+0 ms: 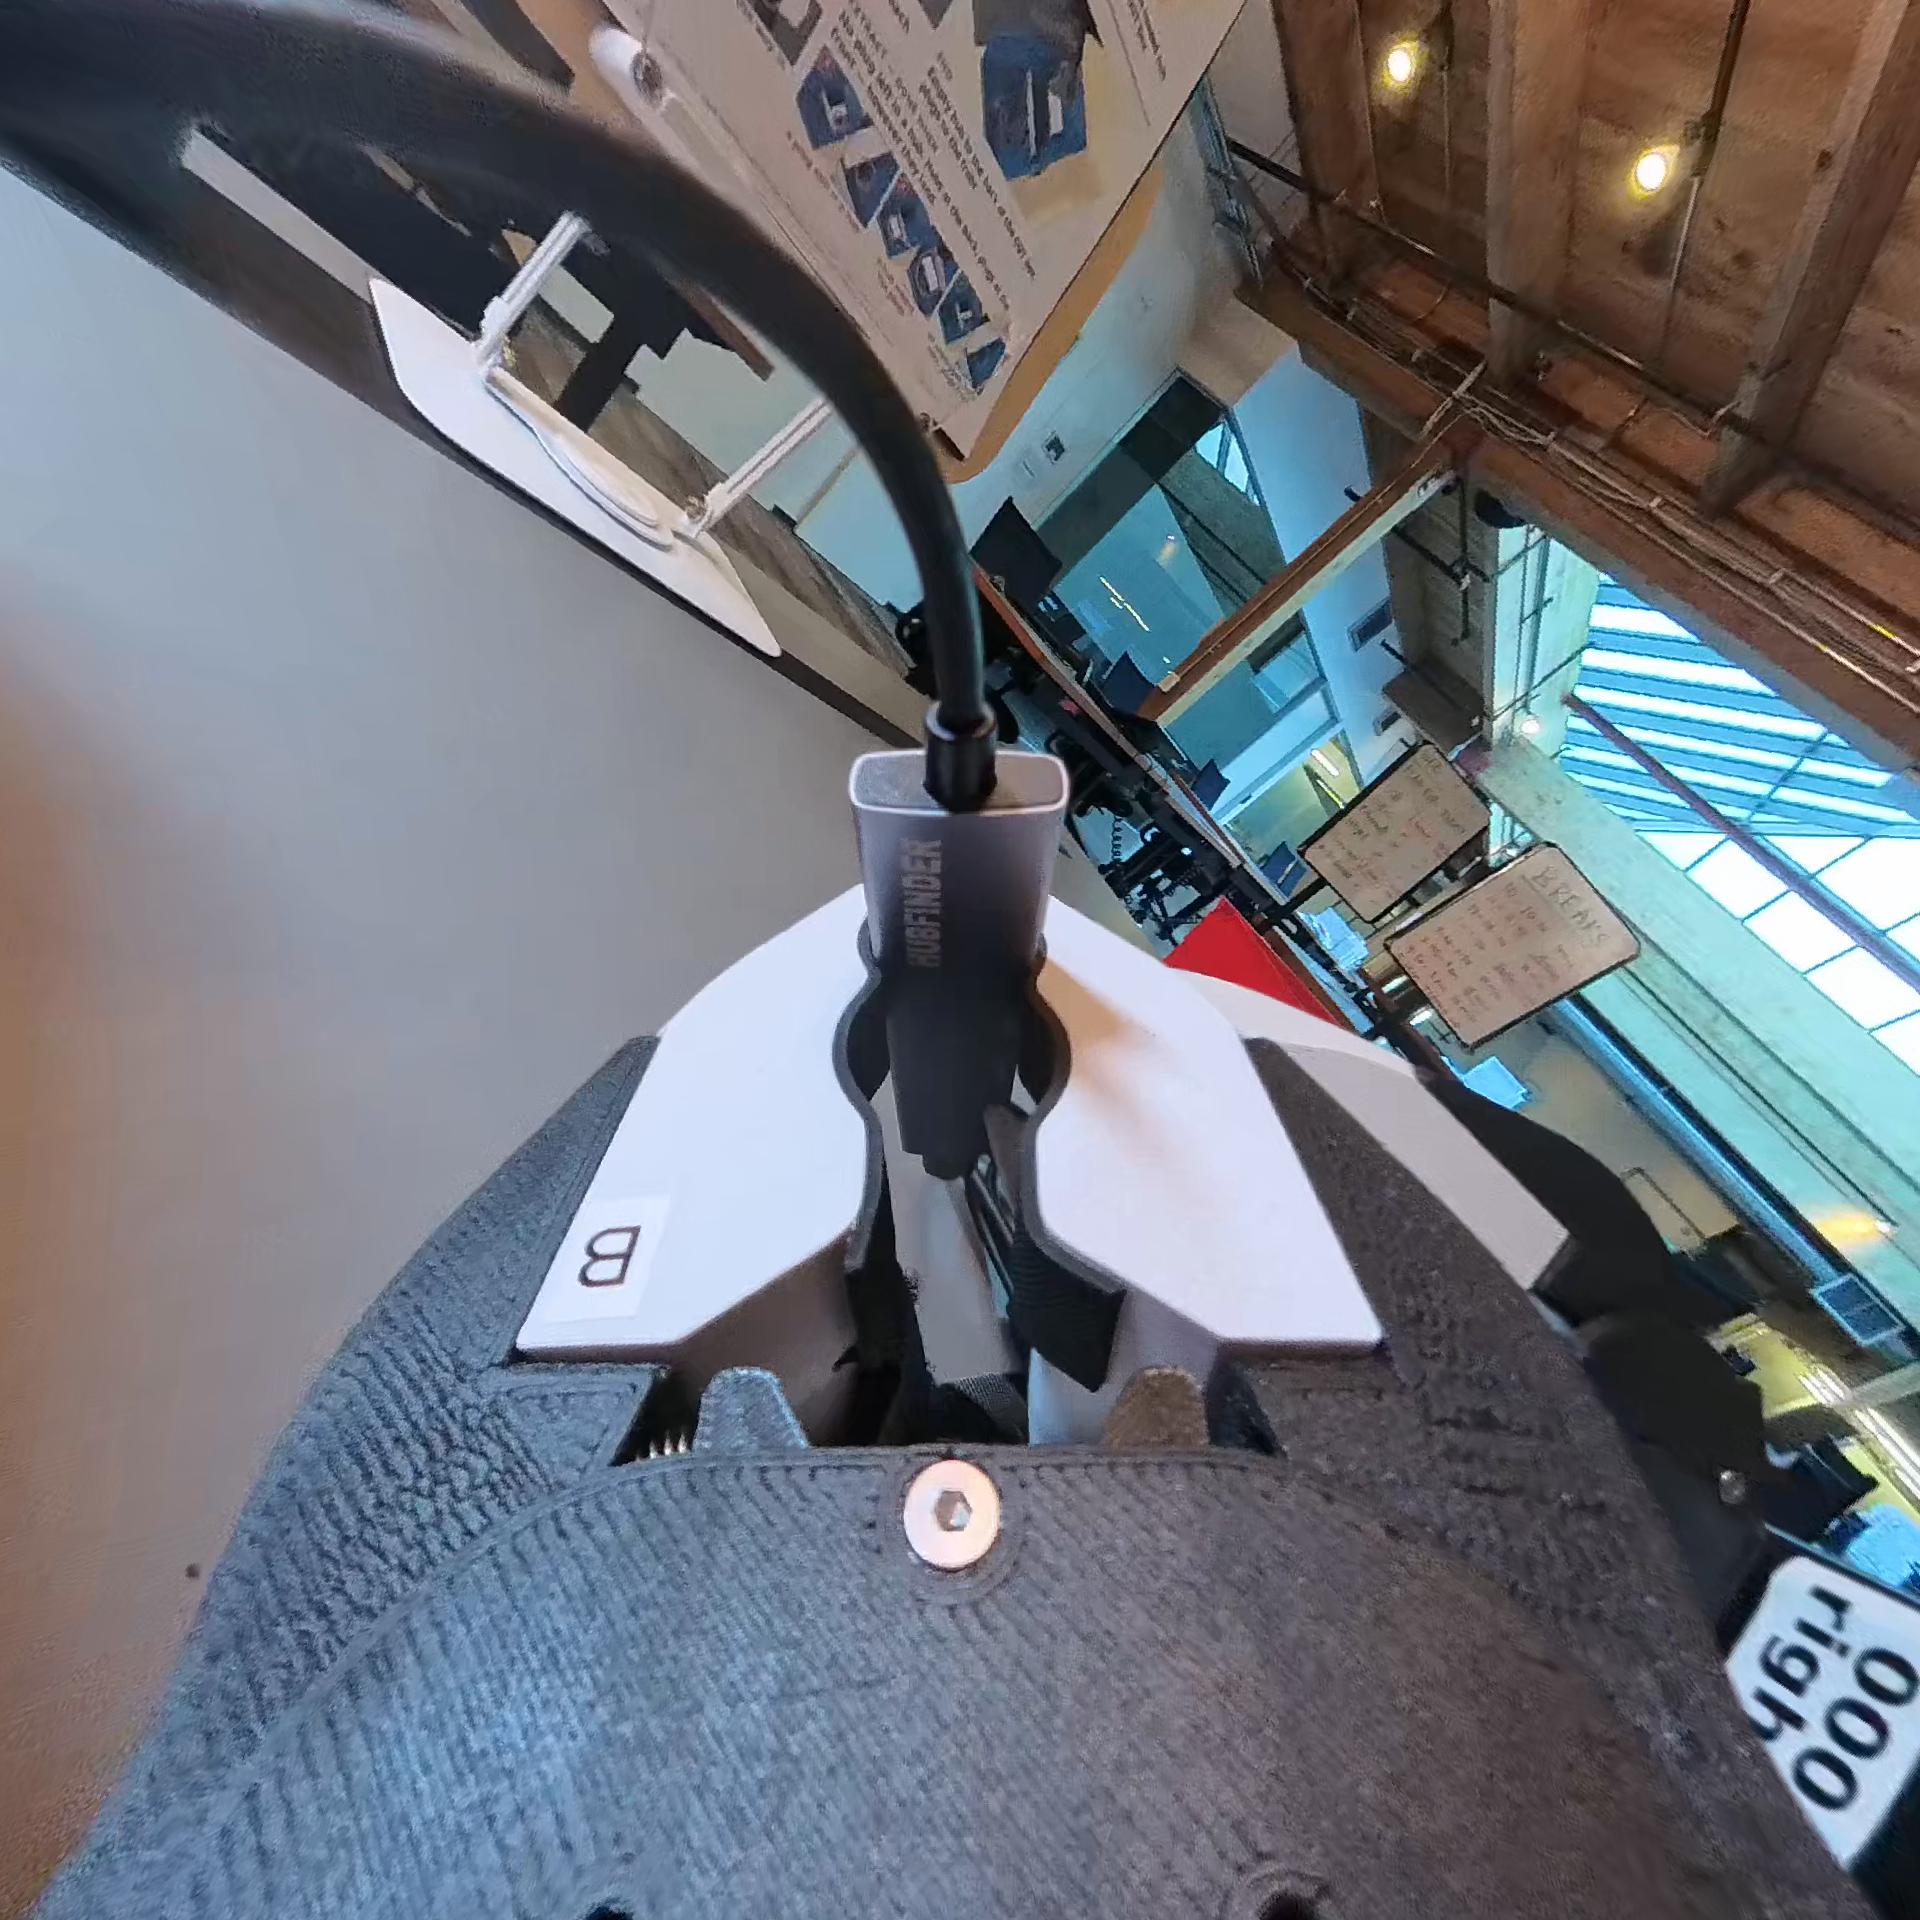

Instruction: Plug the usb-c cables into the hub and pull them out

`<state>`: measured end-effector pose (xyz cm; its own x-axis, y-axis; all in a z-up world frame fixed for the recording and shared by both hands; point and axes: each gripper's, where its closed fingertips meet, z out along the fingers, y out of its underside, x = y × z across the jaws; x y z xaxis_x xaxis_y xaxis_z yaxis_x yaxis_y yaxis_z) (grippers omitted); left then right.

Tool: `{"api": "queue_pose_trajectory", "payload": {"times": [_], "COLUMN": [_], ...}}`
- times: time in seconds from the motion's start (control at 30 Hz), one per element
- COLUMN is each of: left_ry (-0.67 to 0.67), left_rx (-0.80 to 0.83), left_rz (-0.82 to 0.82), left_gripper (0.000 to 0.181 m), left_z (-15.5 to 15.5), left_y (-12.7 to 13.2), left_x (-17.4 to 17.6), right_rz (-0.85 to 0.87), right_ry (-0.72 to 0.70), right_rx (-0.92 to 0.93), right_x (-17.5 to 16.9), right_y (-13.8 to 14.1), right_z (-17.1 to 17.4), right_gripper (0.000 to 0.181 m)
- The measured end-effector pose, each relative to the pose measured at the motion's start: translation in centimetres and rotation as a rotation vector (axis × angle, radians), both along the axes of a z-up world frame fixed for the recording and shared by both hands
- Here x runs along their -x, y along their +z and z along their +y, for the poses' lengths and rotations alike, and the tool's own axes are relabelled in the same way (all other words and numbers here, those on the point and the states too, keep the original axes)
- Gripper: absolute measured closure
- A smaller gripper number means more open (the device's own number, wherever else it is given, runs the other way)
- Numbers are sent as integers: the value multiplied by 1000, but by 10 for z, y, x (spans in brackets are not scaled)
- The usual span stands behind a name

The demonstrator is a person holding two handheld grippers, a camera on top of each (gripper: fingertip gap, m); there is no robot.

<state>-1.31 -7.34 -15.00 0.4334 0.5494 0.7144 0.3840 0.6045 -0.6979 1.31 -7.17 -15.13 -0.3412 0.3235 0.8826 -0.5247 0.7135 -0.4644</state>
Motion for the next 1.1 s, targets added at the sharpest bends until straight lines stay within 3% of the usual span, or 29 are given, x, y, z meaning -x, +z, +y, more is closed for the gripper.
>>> {"api": "queue_pose_trajectory", "payload": {"times": [0.17, 0.43, 0.47, 0.53, 0.83, 1.1], "left_ry": [15, 36, 39, 35, -21, -47], "left_rx": [-5, -24, -31, -69, -60, -73], "left_rz": [-20, -46, -59, -82, -49, -61], "left_gripper": [161, 160, 160, 160, 159, 156], "left_z": [-2, -4, -4, -5, 2, 6], "left_y": [-2, -6, -7, -8, -6, -8], "left_x": [2, 4, 5, 6, 4, 6], "right_rz": [56, 17, 49, 161, 356, 425], "right_ry": [-22, -62, -75, -88, -20, -26], "right_rx": [-7, 4, -31, -103, -224, -282], "right_x": [-1, 5, 6, 6, 2, -1], "right_y": [2, -1, -3, -3, 3, 6], "right_z": [2, 0, -2, -3, 4, 8], "right_gripper": [165, 162, 170, 171, 173, 174]}}
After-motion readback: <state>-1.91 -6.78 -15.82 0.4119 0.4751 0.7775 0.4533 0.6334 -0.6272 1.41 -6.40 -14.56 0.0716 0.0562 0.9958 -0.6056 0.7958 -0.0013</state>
